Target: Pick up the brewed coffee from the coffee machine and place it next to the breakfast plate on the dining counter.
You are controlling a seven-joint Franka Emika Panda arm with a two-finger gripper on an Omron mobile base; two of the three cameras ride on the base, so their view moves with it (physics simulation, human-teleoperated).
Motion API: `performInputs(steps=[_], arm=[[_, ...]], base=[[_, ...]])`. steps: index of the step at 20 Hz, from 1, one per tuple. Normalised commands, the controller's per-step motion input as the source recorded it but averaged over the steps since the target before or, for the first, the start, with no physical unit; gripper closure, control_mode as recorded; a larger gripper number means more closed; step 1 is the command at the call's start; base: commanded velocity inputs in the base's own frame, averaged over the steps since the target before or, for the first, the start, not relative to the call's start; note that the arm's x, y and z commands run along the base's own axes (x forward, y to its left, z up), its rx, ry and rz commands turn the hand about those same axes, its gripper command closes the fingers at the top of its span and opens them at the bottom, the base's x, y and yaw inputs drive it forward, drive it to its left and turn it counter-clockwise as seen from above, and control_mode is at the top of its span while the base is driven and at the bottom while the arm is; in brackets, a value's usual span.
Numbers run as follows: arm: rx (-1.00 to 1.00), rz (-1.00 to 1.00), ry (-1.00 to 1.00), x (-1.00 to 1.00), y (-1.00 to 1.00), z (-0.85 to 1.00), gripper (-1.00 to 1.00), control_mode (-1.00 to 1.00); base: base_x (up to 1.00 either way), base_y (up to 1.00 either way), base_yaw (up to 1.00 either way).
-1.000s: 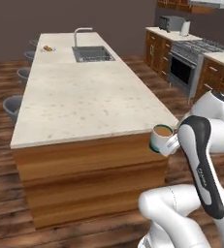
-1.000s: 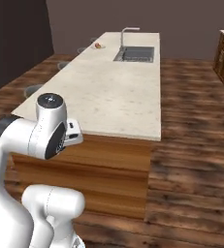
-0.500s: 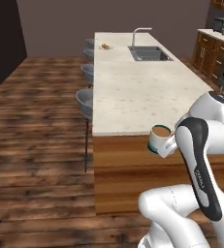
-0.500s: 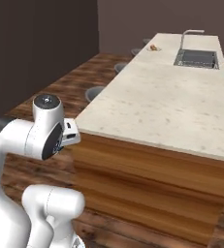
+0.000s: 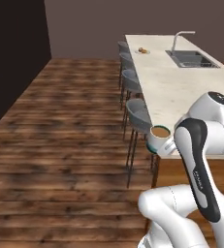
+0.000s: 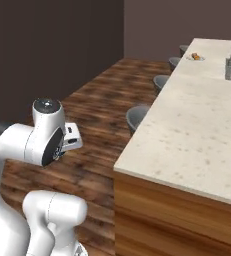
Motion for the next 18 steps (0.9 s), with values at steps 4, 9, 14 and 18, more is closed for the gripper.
performInputs(steps=[4, 9, 14, 18], arm=[[0.00, 0.00, 0.00, 0.00, 0.00, 0.00, 1.00, 1.00], [0.00, 0.00, 0.00, 0.00, 0.00, 0.00, 1.00, 1.00], [0.00, 0.00, 0.00, 0.00, 0.00, 0.00, 1.00, 1.00], [0.00, 0.00, 0.00, 0.00, 0.00, 0.00, 1.00, 1.00]], base=[[1.00, 0.98, 0.06], [0.98, 0.74, -0.14], [0.81, 0.55, -0.50], [0.70, 0.58, -0.60]])
